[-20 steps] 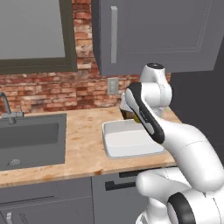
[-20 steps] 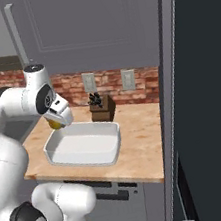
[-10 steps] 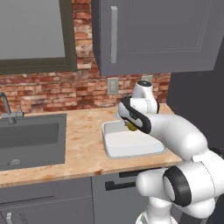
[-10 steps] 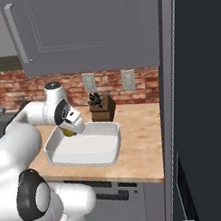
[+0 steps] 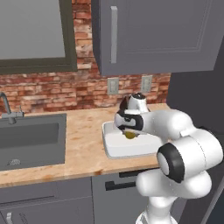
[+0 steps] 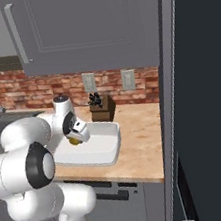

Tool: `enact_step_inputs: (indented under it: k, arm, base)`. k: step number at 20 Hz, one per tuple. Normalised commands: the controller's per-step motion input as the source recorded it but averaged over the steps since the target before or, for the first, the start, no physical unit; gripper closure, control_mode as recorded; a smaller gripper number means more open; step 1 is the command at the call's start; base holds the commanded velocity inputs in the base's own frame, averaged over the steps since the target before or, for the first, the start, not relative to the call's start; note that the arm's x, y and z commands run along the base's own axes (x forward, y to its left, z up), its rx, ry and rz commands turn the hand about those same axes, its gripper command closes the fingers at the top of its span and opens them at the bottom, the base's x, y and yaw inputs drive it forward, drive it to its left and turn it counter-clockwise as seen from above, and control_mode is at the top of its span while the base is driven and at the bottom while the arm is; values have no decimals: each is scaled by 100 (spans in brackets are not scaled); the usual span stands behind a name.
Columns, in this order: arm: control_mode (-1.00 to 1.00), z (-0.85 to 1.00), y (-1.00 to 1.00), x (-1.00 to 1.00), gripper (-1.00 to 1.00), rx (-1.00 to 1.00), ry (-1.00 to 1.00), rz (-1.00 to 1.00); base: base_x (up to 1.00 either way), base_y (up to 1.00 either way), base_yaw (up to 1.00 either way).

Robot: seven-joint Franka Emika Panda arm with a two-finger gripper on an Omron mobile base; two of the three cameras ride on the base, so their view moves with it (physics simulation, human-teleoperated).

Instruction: Take the lemon and potato out of the freezer and place them in the tupperware container on the counter. Then put the tupperware containing the vegetables back in the freezer.

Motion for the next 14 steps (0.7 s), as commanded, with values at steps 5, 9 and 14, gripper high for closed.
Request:
enact_step_inputs:
  k: [5, 9, 14]
  arm:
    - [-100, -43, 0, 27, 100, 0, 0, 2]
    - [-100, -25, 0, 33, -100, 0, 0, 0]
    - [-100, -9, 0, 34, -100, 0, 0, 0]
  base:
    - [0, 0, 0]
    - [0, 0, 0]
    - [0, 0, 0]
